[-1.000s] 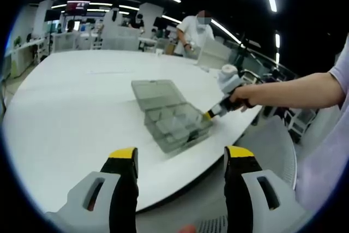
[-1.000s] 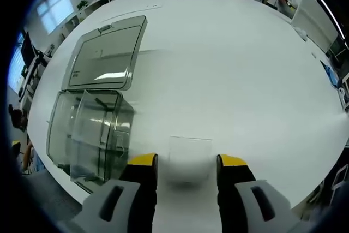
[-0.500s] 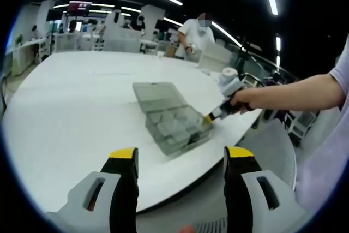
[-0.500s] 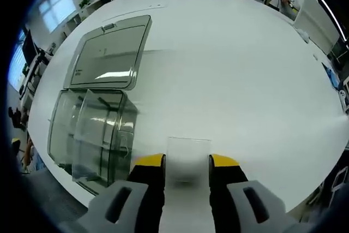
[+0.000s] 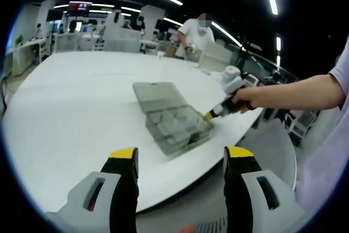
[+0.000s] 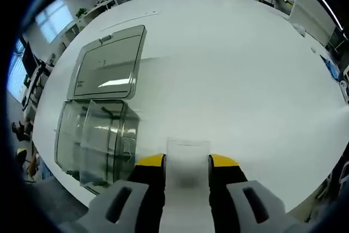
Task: Insert the divider into the dual guide fixture by aligning both edges with the guide slots and pushing it downward to the bottom, including one-sided entry, uneven engagement, binding, and posture correction.
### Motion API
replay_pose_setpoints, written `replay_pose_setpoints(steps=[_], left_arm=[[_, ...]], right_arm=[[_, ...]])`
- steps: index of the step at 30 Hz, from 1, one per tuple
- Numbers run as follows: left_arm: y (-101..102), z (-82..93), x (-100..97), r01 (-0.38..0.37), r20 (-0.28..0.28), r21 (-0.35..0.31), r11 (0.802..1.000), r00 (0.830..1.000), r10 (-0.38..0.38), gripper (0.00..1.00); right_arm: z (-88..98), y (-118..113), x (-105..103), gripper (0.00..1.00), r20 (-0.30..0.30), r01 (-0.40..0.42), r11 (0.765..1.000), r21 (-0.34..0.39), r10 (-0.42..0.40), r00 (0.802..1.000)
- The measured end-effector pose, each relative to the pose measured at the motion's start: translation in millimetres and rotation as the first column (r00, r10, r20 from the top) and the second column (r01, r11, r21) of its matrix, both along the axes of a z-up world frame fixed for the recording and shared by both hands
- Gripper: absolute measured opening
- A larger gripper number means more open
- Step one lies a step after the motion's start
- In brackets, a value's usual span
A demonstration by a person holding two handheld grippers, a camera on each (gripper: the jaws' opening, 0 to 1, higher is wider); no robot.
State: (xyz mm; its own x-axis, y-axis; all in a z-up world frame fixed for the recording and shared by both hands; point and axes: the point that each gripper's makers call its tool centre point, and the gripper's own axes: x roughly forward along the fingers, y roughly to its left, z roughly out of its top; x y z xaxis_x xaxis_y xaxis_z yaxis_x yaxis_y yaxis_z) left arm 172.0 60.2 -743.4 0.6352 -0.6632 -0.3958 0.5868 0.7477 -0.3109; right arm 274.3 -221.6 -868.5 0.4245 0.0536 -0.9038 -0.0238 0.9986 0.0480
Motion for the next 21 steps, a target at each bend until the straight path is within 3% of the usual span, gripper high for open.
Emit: replay_pose_setpoints(steps=[21], left_arm=[[-1.4,-2.9,-1.6,0.012,-0.013,0.018,1.0,1.0,-0.011,0.61]], right_arm=[[47.1,-8.1,14.3,0.26,0.162,0.027,0.998,0.05,-0.035,0.986]])
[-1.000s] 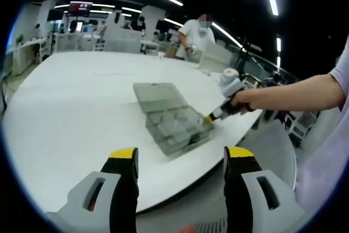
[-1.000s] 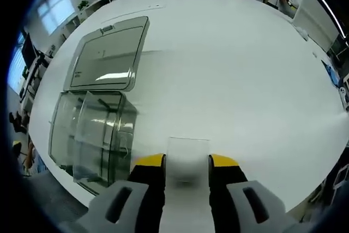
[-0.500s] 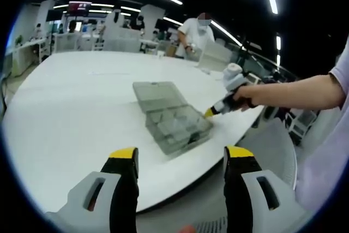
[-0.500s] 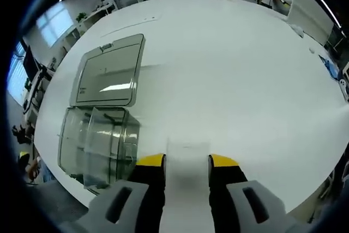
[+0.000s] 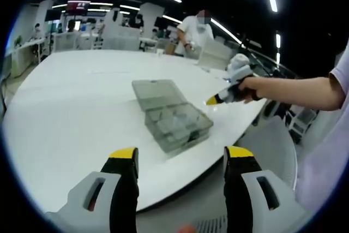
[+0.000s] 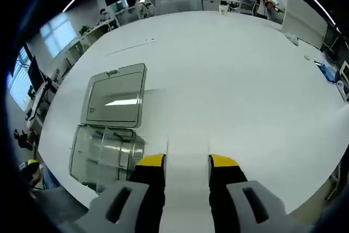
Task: Insert the divider into the dual guide fixture by aligning both edges with the guide slots and pushing it downward to the bottom, including one-sided entry, uneven engagement, binding, and posture correction.
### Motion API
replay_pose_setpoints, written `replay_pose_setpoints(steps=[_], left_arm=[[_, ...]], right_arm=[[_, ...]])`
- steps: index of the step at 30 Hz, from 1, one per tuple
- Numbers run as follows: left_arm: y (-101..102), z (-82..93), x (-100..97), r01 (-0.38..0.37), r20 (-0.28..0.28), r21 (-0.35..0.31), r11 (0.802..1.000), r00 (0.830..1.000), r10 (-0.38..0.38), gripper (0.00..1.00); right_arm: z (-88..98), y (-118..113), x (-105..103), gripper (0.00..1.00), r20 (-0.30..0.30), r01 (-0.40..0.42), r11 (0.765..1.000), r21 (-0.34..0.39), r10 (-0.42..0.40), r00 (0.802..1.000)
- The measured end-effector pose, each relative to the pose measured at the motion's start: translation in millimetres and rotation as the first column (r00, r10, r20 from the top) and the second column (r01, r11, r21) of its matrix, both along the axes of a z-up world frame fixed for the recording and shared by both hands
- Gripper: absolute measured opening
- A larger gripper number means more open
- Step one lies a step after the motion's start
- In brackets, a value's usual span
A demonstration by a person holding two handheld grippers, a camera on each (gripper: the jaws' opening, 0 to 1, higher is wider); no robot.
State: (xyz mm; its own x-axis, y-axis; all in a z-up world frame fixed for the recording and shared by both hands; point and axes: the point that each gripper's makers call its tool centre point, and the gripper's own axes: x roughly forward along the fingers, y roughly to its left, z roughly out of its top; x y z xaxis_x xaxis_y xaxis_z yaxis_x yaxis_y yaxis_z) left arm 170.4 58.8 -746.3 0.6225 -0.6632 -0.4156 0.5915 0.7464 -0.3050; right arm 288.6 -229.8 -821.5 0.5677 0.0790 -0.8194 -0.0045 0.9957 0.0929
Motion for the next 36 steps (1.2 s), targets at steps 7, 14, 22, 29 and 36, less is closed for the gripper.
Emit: replay_pose_setpoints(steps=[7,14,22,29,36], left_arm=[[-0.5,-0.5,-0.3,0.002,-0.008,0.004,1.0,1.0,-0.002,0.61],[-0.7,-0.6,-1.0,0.0,-0.022,0.004,1.0,1.0,0.0,0.6],[-3.0,0.0,-2.2,0.011,-0.036,0.003,1.0,0.999,-0.011,0.58],[-3.3,19.1,9.7,-0.031,0.0,-0.053,0.998,1.0,0.032,0.53],[-30.7,40.1,21.9,0.014,0.054,-0.069,0.998,0.999,-0.011,0.51]], right_arm=[[18.5,8.2,3.7,0.26,0.058,-0.012,1.0,0.024,0.011,0.998],[42.6,17.1,4.9,0.26,0.137,-0.026,0.998,0.054,0.019,0.99],[75.7,34.1,3.3,0.26,0.247,-0.059,0.993,0.105,0.031,0.968],[108.0,63.1,-4.5,0.26,0.341,-0.127,0.979,0.157,0.067,0.938],[144.6,105.2,-16.5,0.26,0.43,-0.231,0.95,0.212,0.122,0.895]])
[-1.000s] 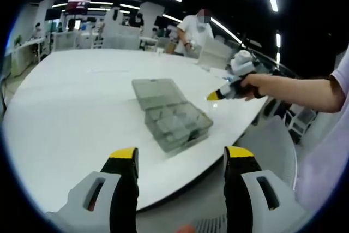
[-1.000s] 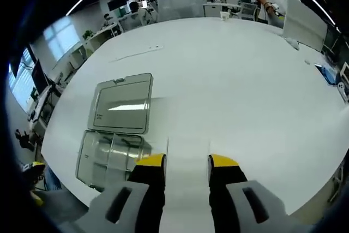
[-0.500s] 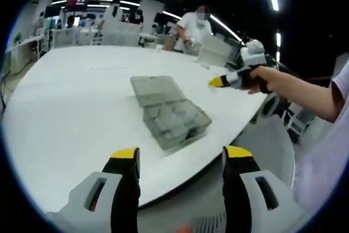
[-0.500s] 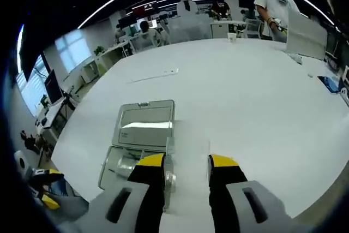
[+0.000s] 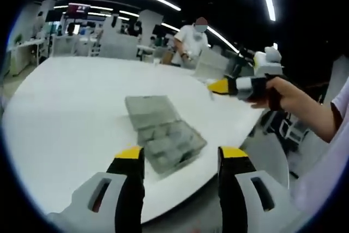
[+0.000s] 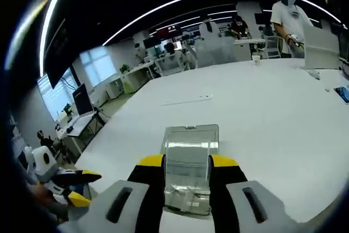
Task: Insert the divider into the dual guide fixture by aligning both edges with the guide slots and pushing it downward to the bottom, including one-sided entry, uneven engagement, binding, and posture correction.
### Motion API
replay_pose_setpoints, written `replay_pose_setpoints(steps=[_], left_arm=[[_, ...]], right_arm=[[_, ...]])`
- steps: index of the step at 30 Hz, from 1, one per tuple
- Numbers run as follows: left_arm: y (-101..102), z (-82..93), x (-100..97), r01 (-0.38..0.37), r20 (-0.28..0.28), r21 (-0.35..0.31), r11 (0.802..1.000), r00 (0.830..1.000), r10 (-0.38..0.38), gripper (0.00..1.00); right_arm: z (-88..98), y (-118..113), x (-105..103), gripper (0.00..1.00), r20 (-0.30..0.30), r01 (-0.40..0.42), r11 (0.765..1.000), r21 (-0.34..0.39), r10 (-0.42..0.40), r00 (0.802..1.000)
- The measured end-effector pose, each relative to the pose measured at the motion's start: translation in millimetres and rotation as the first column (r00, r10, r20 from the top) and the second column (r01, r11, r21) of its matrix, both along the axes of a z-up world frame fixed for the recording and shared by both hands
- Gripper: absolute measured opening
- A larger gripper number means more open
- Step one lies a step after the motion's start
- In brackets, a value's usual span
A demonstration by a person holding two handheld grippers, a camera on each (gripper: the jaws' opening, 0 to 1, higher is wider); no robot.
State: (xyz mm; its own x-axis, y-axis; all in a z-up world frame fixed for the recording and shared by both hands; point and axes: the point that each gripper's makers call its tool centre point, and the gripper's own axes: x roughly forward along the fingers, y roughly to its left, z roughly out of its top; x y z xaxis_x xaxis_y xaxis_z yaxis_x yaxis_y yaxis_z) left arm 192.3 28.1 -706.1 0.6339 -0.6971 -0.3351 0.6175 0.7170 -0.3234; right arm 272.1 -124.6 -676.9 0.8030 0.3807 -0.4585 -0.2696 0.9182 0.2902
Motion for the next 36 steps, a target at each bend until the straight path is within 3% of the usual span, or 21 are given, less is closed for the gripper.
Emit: replay_pose_setpoints(steps=[7,15,21,36], left_arm=[[-27.8,25.2,20.7,0.03,0.107,0.022,0.999,0.994,-0.032,0.45],[-56.3,53.9,29.3,0.069,0.212,0.016,0.998,0.975,-0.071,0.34],[-66.7,59.9,33.1,0.089,0.225,0.025,0.996,0.97,-0.092,0.32],[-65.9,69.9,41.5,0.073,0.26,0.024,0.997,0.963,-0.077,0.09]], right_arm=[[35.1,32.8,-16.0,0.26,0.072,-0.047,0.997,0.068,0.042,0.997],[41.2,50.9,-24.3,0.26,0.087,-0.083,0.993,0.081,0.075,0.993],[41.5,63.5,-30.9,0.26,0.088,-0.109,0.989,0.097,0.101,0.991],[44.0,79.4,-36.7,0.26,0.084,-0.143,0.979,0.143,0.132,0.988]])
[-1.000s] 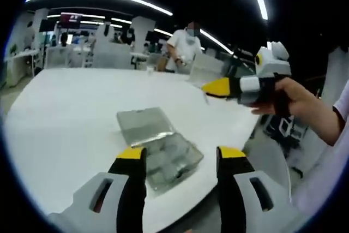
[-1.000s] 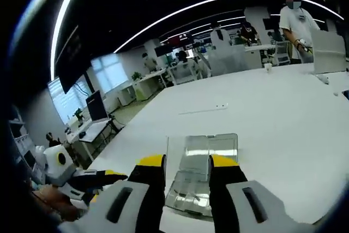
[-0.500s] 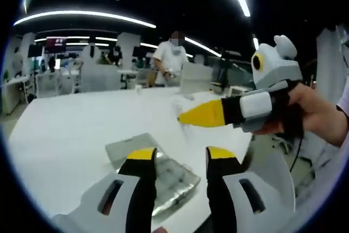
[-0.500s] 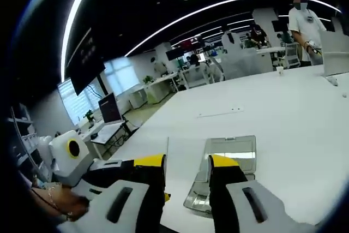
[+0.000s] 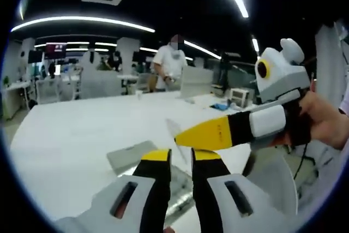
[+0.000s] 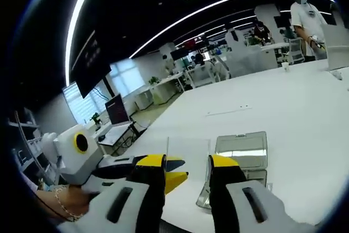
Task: Insert the divider into the dual guide fixture by aligning both edges with the guide slots and pushing it downward to the bottom, including one-sided entry, uneven engagement, binding, and posture correction.
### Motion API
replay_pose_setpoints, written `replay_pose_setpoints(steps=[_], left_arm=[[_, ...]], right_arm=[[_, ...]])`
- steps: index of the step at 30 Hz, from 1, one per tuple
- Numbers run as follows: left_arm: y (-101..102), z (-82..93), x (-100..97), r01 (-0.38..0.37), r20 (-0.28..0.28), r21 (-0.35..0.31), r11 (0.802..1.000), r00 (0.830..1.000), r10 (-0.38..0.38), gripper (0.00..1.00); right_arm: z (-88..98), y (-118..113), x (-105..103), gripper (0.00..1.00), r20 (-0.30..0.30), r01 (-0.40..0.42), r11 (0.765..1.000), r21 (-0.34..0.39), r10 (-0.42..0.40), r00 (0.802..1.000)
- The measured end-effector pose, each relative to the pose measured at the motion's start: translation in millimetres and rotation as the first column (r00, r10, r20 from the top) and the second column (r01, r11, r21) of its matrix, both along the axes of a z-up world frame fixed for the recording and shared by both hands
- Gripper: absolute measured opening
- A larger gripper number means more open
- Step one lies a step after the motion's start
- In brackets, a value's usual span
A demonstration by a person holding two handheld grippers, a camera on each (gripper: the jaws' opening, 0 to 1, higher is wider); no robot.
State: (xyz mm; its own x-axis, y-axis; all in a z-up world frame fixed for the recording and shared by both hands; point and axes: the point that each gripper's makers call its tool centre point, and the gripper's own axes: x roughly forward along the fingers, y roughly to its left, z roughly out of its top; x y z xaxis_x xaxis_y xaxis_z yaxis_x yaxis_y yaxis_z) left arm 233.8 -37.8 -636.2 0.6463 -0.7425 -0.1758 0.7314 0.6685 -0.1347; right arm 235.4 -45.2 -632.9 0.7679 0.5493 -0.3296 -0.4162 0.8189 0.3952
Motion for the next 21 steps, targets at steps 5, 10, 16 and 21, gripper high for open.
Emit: replay_pose_setpoints(steps=[5,10,16,21], left_arm=[[1.5,-2.8,1.0,-0.005,-0.012,0.007,1.0,1.0,0.005,0.03],[3.7,-5.6,2.7,-0.011,-0.023,0.008,1.0,1.0,0.011,0.02],[6.0,-14.1,5.0,-0.009,-0.047,0.008,1.0,0.999,0.01,0.01],[6.0,-20.1,4.0,-0.009,-0.065,0.003,1.0,0.998,0.009,0.01]], right_arm=[[-0.6,1.9,0.4,0.26,-0.003,-0.005,1.0,0.005,0.005,1.0],[-2.4,3.6,0.9,0.26,-0.007,-0.011,1.0,0.003,0.011,1.0],[-10.7,5.0,2.4,0.26,-0.028,-0.016,1.0,0.005,0.016,0.999],[-16.8,5.7,2.0,0.27,-0.046,-0.018,1.0,0.003,0.018,0.999]])
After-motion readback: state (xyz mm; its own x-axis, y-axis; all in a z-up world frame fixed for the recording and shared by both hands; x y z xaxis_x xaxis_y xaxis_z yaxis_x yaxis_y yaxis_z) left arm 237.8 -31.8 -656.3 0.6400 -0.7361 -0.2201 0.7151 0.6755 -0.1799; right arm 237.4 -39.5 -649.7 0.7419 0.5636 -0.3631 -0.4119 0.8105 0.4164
